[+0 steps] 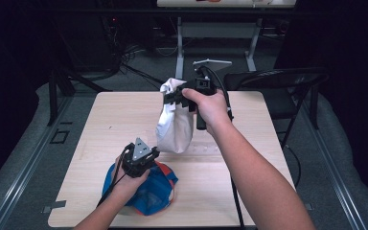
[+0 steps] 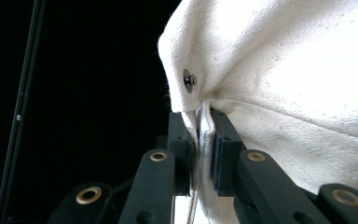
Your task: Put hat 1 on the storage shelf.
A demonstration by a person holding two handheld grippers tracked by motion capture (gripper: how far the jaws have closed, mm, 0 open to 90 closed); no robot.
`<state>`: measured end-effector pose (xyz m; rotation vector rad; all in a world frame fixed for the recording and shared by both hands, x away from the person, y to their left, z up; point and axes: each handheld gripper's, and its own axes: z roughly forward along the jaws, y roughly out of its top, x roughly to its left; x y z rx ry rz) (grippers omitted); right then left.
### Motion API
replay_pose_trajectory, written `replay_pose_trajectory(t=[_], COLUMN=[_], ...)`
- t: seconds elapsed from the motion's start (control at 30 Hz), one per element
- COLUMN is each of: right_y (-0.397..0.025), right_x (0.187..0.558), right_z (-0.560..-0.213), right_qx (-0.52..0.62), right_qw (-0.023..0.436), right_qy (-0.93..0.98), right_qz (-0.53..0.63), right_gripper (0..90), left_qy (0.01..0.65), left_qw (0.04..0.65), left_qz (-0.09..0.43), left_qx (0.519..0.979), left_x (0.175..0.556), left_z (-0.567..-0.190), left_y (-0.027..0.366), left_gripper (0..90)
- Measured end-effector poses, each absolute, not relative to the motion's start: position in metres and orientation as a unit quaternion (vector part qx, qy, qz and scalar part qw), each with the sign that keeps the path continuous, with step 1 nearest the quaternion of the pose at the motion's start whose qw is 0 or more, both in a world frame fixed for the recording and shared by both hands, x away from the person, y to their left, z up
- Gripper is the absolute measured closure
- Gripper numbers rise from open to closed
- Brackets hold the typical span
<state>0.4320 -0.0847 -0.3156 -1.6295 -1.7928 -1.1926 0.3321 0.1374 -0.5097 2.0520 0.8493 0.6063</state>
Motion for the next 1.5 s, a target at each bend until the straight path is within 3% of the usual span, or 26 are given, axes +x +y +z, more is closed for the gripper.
replay_pose_trajectory(t=[0.6,0.7,0.9,1.0,1.27,1.33,1.5], right_y=[-0.08,-0.081,-0.083,-0.082,-0.081,-0.081,-0.079], right_x=[0.44,0.441,0.441,0.442,0.442,0.442,0.441], right_z=[-0.33,-0.331,-0.331,-0.331,-0.331,-0.331,-0.334], right_qx=[-0.595,-0.594,-0.597,-0.596,-0.595,-0.597,-0.596], right_qw=[0.221,0.222,0.219,0.219,0.218,0.217,0.215], right_qy=[-0.646,-0.649,-0.645,-0.644,-0.648,-0.645,-0.651], right_qz=[-0.424,-0.421,-0.425,-0.426,-0.423,-0.426,-0.418], right_gripper=[81.0,81.0,81.0,81.0,80.9,80.9,80.8], left_qy=[0.36,0.354,0.333,0.322,0.332,0.335,0.349], left_qw=[0.418,0.426,0.433,0.436,0.422,0.422,0.425], left_qz=[0.206,0.2,0.222,0.227,0.245,0.25,0.252], left_qx=[0.808,0.808,0.808,0.809,0.807,0.804,0.796], left_x=[0.341,0.338,0.328,0.327,0.333,0.334,0.335], left_z=[-0.521,-0.518,-0.505,-0.5,-0.501,-0.502,-0.504], left_y=[0.143,0.143,0.139,0.132,0.124,0.125,0.132], left_gripper=[81.7,77.4,59.7,58.2,67.9,77.2,80.9])
